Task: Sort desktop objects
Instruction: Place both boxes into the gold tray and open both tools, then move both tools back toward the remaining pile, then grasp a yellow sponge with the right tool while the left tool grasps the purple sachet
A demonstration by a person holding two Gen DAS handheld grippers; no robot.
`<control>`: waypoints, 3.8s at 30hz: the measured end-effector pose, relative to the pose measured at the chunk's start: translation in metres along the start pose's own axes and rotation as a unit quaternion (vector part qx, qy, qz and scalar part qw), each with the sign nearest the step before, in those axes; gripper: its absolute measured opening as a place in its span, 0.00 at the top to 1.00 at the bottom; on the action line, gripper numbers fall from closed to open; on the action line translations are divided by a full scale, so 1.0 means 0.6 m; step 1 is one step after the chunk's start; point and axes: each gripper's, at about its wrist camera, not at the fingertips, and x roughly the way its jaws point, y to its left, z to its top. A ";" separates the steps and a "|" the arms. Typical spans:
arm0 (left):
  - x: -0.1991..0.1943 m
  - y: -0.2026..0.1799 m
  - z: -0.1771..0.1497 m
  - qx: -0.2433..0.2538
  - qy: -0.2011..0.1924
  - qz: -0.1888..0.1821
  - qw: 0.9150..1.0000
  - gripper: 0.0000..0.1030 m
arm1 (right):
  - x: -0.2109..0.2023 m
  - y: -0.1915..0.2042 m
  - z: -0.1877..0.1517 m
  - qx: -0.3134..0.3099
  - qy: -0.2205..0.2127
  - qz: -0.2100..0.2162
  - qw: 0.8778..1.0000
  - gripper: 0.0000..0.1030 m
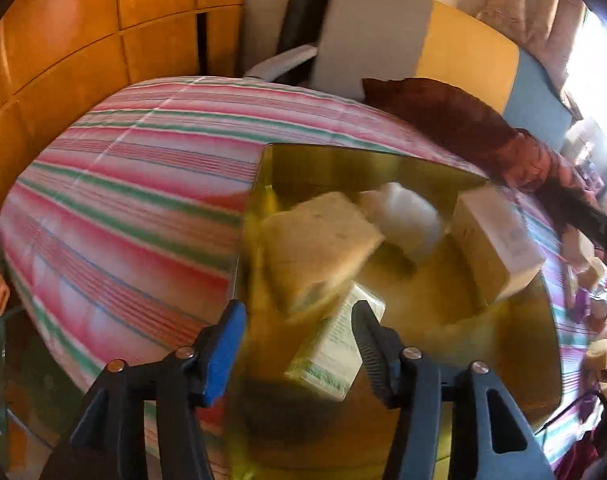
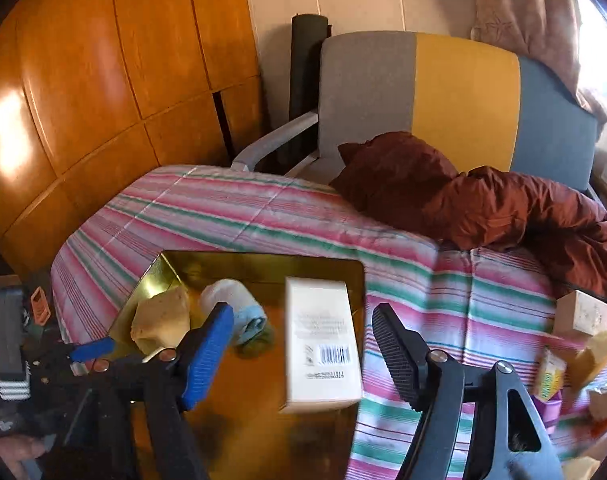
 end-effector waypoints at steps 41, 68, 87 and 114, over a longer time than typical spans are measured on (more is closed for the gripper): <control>-0.113 -0.168 -0.043 0.140 -0.062 -0.039 0.987 0.45 | -0.136 -0.080 -0.169 0.034 -0.005 -0.100 0.994 0.12; -0.065 -0.423 -0.037 0.243 0.008 -0.183 0.953 0.45 | -0.240 -0.399 -0.229 0.211 -0.004 -0.219 0.953 0.19; 0.057 -0.618 -0.050 0.265 0.082 -0.225 0.934 0.39 | -0.148 -0.486 -0.137 0.144 0.008 -0.207 0.968 0.19; 0.125 -0.678 -0.059 0.239 0.110 -0.244 0.934 0.43 | -0.022 -0.534 -0.136 0.087 0.076 -0.196 0.974 0.51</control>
